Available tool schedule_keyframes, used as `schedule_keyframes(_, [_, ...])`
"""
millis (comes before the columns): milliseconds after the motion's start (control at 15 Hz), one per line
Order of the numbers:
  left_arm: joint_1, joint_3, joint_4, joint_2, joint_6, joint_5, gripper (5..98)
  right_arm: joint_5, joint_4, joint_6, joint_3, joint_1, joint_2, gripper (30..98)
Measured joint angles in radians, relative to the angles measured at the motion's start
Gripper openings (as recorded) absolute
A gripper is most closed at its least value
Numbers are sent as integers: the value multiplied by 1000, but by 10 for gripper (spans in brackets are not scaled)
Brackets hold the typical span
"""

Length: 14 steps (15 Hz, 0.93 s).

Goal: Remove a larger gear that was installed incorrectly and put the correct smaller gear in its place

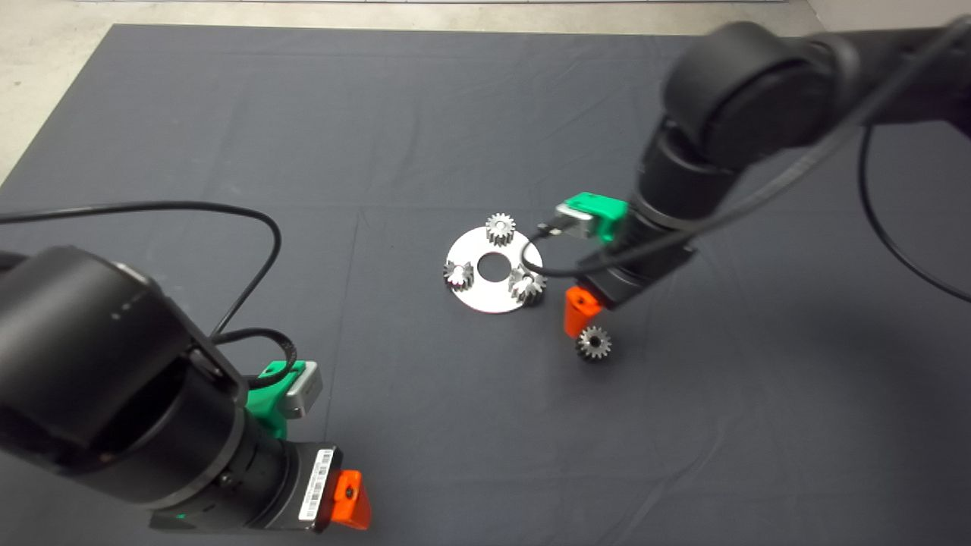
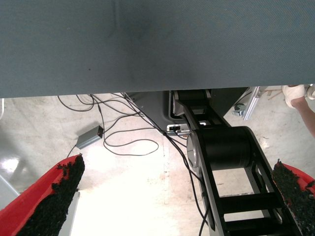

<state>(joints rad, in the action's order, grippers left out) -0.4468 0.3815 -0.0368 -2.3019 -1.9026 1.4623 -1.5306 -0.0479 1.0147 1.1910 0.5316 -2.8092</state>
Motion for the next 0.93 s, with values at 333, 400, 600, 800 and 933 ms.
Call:
schedule_keyframes(333, [0, 0, 0, 0, 0, -1, 982, 9, 1, -130, 122, -3, -123, 969])
schedule_keyframes(400, [0, 0, 0, 0, 0, -1, 982, 5, 1, -157, 139, -5, -123, 969])
schedule_keyframes(600, [0, 0, 0, 0, 0, -1, 982, -1, 3, -232, 190, -17, -134, 969])
schedule_keyframes(800, [0, 0, 0, -1, 0, -1, 982, 3, 8, -306, 203, -19, -144, 969])
schedule_keyframes(933, [0, 0, 0, -1, 0, -1, 982, 2, 45, -350, 214, -30, -144, 969])
